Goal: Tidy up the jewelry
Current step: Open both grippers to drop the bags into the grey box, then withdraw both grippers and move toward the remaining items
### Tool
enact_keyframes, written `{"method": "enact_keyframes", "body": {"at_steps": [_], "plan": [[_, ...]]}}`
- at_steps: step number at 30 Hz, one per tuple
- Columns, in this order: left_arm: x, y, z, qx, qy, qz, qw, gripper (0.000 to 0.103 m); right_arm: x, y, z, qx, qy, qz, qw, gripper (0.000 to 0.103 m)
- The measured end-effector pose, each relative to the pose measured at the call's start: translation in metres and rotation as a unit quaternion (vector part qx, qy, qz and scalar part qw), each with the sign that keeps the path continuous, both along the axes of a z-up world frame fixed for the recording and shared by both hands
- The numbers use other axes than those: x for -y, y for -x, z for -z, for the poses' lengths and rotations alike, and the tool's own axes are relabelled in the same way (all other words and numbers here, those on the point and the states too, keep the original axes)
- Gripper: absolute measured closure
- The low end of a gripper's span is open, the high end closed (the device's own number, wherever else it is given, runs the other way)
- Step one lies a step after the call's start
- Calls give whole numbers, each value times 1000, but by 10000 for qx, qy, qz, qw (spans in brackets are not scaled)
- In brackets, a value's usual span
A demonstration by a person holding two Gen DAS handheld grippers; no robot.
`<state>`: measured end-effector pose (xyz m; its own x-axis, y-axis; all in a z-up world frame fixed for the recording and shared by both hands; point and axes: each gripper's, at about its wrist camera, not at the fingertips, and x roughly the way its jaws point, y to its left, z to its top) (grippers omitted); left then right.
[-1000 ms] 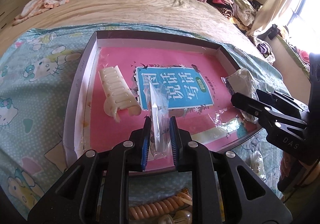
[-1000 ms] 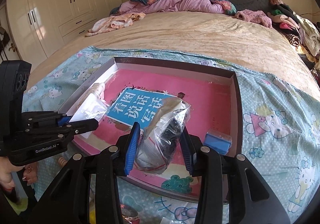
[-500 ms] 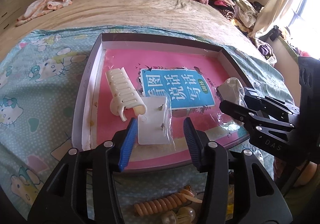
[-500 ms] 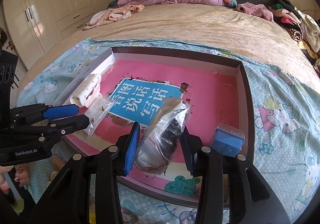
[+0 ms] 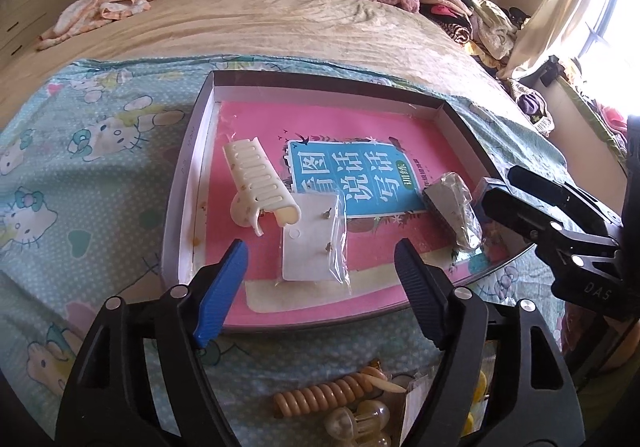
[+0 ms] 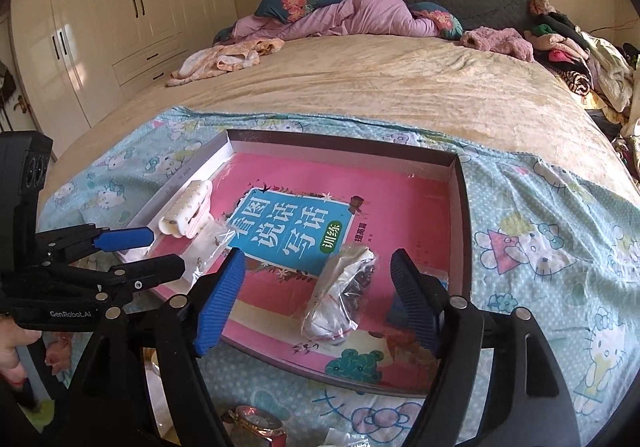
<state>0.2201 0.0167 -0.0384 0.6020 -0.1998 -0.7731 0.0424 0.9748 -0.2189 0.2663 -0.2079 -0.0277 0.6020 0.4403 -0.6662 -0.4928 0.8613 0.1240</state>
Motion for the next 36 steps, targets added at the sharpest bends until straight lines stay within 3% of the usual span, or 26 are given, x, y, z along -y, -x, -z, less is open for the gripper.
{"method": "enact_keyframes", "body": {"at_steps": [5,8,24,36], "plan": [[-4,6,-10,105,-80,-111,9999,24,8,12,-16,215,-115,38,9997,15],[-8,12,-18,217,-95,-215,9995,10,12,19,-26,319,-130,51,9994,12],[-33,58,-64,768,179,-458,9958,10,37,62,-67,745,-354,153,9965,8],[-28,90,-80,1008,161,-397,9940,10,54,94,-81,854,-414,242,9952,8]]}}
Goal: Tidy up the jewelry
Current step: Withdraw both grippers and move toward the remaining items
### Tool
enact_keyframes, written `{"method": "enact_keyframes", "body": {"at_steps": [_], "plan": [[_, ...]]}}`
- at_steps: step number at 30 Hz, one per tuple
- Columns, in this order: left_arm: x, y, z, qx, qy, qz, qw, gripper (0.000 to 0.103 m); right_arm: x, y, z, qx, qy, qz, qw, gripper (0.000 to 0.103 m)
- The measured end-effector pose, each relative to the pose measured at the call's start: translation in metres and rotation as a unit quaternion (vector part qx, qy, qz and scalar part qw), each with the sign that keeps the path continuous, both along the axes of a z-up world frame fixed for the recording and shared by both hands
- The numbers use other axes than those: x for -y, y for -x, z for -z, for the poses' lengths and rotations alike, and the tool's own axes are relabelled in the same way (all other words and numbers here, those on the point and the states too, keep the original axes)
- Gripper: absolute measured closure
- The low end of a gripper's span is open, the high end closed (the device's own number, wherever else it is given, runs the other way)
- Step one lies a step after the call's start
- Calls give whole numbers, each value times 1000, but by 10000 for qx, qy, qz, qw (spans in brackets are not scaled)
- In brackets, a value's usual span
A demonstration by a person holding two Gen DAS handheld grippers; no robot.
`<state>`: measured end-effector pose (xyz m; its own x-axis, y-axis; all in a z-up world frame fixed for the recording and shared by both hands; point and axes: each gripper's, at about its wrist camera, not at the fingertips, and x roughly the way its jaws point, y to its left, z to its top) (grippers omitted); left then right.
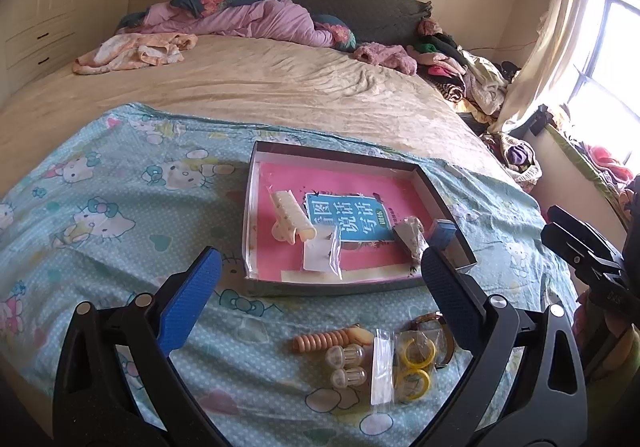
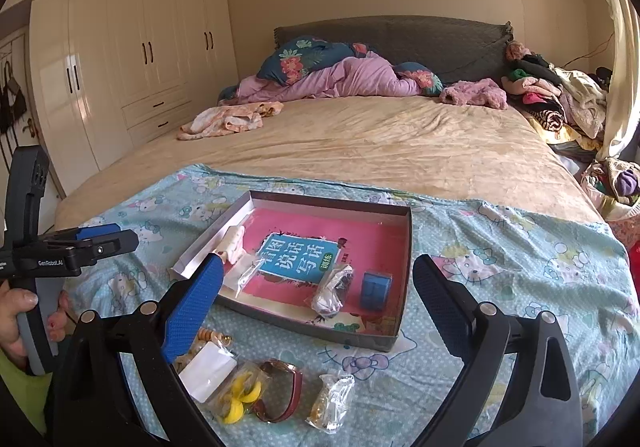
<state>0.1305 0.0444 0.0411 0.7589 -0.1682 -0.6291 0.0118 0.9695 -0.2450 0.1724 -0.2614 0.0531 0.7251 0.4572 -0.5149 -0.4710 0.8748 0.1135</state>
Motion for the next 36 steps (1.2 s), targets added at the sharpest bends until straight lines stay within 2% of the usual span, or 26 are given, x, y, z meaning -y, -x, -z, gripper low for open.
{"method": "enact_keyframes", "body": {"at_steps": [15,36], "plan": [[11,30,0,89,-76,191,9997,10,17,30,-3,69,-37,87,9999,8],[36,62,10,-68,-408,399,9983,10,25,61,28,-268,166,-5,9995,8]]}}
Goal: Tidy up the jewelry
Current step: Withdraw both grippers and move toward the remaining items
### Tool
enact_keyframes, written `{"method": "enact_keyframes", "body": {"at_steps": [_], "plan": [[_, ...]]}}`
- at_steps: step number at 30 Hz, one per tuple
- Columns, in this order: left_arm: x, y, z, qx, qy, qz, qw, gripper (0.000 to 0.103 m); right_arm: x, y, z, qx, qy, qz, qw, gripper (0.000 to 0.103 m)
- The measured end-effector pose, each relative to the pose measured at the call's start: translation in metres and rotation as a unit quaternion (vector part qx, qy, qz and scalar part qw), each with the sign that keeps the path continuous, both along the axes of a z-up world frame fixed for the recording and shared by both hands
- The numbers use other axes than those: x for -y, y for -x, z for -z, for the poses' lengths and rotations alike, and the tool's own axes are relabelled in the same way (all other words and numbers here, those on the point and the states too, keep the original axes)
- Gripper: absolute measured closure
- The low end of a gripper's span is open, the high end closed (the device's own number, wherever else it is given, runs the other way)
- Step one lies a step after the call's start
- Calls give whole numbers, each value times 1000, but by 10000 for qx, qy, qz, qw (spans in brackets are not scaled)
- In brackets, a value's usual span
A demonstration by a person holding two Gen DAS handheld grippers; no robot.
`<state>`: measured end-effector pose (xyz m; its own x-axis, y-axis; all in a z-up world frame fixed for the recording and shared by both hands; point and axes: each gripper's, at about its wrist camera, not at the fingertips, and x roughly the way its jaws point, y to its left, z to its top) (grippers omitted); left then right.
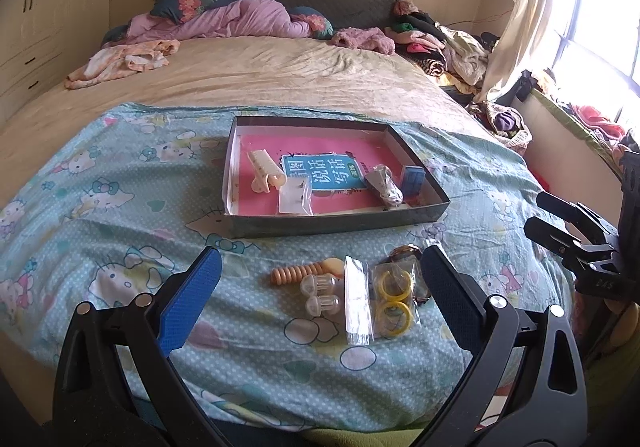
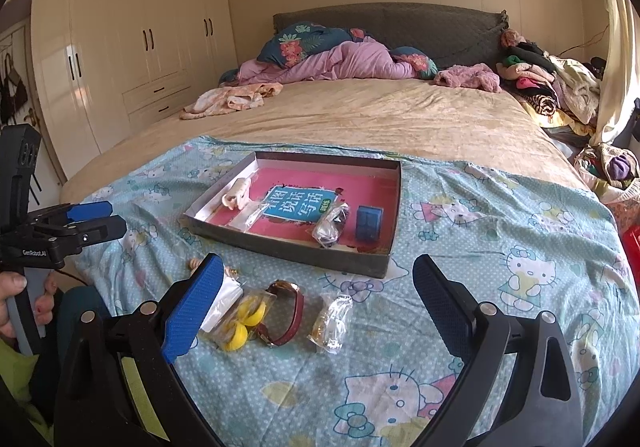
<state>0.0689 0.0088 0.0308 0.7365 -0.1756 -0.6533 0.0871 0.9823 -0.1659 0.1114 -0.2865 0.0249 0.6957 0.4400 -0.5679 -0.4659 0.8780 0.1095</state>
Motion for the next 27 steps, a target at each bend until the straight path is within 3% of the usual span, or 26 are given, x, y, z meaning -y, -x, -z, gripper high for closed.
{"method": "enact_keyframes", "body": {"at_steps": [16,18,23,27], "plan": [[25,10,25,-321,-204,370,9986,12,3,10,22,-239,68,-87,9997,8],[27,10,32,-428,-157,445,9980,30,3,9,25,-274,86,-91,9995,8],[32,9,50,-728,-15,645,9953,59,3,9,32,-342,94,-104,9993,8],[33,7,63,-992,246,792,9916,72,4,8,38,-413,76,-95,9991,8]]}}
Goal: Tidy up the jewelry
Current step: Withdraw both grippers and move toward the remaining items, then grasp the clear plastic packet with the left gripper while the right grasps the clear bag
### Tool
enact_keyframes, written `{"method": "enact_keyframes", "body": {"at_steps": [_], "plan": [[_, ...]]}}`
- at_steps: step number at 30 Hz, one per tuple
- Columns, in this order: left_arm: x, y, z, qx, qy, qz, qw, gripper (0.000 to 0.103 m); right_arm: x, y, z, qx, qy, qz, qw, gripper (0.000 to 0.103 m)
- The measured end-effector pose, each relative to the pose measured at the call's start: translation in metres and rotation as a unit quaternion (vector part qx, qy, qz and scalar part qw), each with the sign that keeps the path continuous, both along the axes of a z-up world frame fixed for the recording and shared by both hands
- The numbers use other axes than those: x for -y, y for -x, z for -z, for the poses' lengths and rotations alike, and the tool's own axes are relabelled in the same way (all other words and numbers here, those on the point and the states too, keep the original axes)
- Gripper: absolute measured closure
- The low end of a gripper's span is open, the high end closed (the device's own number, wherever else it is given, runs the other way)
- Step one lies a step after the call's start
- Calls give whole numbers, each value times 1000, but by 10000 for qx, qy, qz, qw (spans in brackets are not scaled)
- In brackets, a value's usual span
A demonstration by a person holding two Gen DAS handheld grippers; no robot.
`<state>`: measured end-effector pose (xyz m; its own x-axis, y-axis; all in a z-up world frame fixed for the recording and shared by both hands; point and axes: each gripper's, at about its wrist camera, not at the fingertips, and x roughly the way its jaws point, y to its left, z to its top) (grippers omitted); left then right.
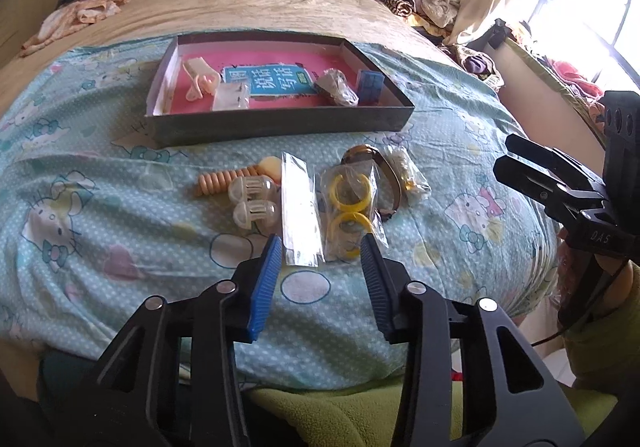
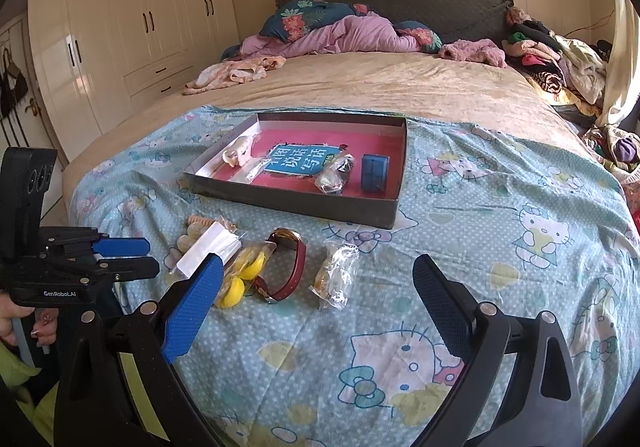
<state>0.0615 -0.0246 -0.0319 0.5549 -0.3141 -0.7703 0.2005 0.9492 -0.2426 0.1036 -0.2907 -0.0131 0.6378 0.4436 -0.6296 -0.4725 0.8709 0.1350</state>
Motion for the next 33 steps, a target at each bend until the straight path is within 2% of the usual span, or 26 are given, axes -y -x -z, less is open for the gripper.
{"method": "enact_keyframes", "body": {"at_steps": [13,16,21,26,33], "plan": [[1,-16,27,-394,76,-56,9992,73,1,-14,34,-503,-15,13,9987,9],[3,-21,31,-441,92,-77,9990,74,3,-23,46,-804,-189,-78,9966,23],[7,-26,37,-542,113,-34,9985,78,2,-34,62,-1047,-195,-80,9943,44],[9,-31,40,-586,121,-33,9982,78,-8,-47,73,-1169,-162,-169,9929,53],[9,-41,41,-582,141,-68,9982,79,-24,-65,85,-1201,26,-194,9926,58]]}}
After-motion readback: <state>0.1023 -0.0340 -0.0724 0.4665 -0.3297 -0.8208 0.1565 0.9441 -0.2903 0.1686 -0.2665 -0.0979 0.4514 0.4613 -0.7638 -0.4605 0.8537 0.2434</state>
